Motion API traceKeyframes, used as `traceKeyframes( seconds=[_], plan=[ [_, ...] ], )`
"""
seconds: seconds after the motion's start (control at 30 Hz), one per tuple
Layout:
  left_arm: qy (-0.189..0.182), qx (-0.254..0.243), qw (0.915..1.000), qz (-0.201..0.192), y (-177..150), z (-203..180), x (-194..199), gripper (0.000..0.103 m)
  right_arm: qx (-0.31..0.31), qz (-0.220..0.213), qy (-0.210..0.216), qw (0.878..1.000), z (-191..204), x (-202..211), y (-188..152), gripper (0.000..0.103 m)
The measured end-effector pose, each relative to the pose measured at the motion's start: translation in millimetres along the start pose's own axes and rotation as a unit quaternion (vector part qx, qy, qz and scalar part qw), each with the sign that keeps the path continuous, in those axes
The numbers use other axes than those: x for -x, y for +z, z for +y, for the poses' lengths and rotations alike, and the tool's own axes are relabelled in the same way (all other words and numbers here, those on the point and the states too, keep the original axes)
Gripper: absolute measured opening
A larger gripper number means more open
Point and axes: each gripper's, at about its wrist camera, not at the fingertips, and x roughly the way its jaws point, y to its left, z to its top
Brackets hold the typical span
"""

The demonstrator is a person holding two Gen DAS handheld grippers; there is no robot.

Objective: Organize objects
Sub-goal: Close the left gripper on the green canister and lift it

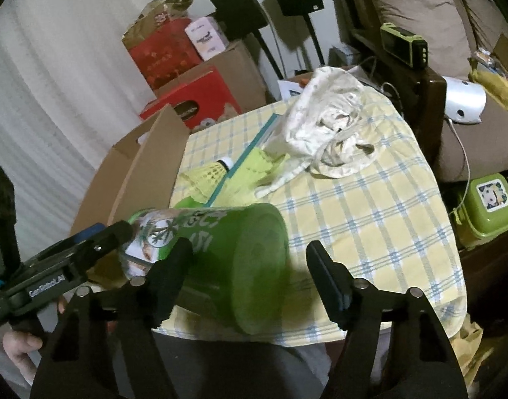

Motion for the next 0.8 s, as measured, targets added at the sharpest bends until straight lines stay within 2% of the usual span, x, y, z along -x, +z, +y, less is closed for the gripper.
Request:
traceKeyframes(
  seconds=[0.03,0.13,0.3,0.5,0.6,0.7,0.8],
  plan=[
    [-0.003,-0.002,1.0000,0.000,1,-2,0,0.075,0.002,0.000,0.001,1.000,1,0,0,0.067],
    [-0.017,-0.006,0.9998,0.012,1,-5,-5,0.063,0.011,0.004,0.005,1.000,6,0,-1,0.063],
    [-0.031,-0.010,0.9994,0.014,-1,-13,-6,0.063,0.016,0.012,0.016,1.000,8,-2,-1,0.059],
    [-0.067,-0.013,0.9973,0.029,-4,-18,-7,0.059,0.012,0.019,0.031,0.999,8,-4,-2,0.057],
    [-0.080,-0.003,0.9963,0.031,-3,-15,-7,0.055,0.004,0.024,0.042,0.999,7,-6,-2,0.057],
    [-0.109,0.014,0.9933,0.038,0,-5,-9,0.055,0.005,0.029,0.047,0.998,8,-7,-2,0.056],
    [-0.121,0.023,0.9915,0.041,2,-1,-11,0.055,0.004,0.029,0.050,0.998,9,-7,-2,0.056]
  ],
)
